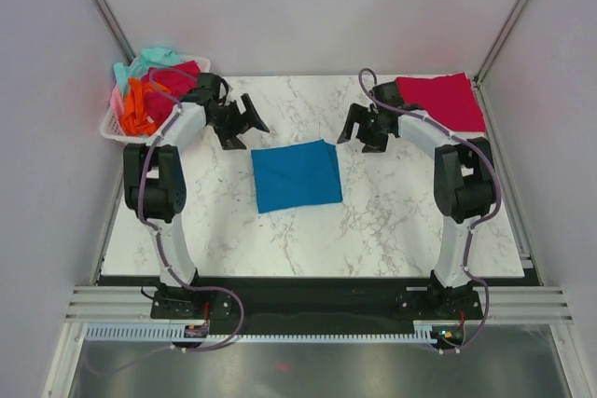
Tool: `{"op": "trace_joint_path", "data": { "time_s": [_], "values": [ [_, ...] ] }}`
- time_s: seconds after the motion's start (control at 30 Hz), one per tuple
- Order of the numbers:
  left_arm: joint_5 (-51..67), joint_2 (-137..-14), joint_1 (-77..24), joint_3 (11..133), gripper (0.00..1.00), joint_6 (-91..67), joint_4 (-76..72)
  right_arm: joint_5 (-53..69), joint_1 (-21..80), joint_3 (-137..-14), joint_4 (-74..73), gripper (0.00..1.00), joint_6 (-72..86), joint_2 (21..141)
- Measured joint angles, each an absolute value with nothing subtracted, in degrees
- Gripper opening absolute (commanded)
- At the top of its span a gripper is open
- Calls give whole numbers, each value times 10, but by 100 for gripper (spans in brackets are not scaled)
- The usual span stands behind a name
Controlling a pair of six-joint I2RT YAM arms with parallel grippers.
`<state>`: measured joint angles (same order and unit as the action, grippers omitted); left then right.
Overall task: Fold and stack the t-shirts
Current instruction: Fold the tshirt
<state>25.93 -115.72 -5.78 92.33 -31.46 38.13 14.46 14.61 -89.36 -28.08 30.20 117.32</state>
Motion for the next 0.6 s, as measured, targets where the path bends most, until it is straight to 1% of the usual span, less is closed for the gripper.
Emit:
{"op": "trace_joint_path", "data": {
  "time_s": [0.07,0.17,0.27,0.4,0.5,0.6],
  "values": [
    [259,-1114,-60,905,100,-309,376,177,149,-824,-239,95,306,1134],
    [258,-1023,-65,849,100,-300,378,222,154,-772,-187,97,314,1121],
    [257,-926,-71,779,100,-287,378,251,156,-749,-151,97,320,1132],
    [251,-790,-77,677,100,-272,385,284,156,-749,-101,96,334,1158],
    [239,-694,-78,608,100,-262,391,308,159,-755,-57,91,343,1178],
    [228,-632,-78,568,100,-257,398,330,171,-769,-11,77,353,1207]
  ]
}}
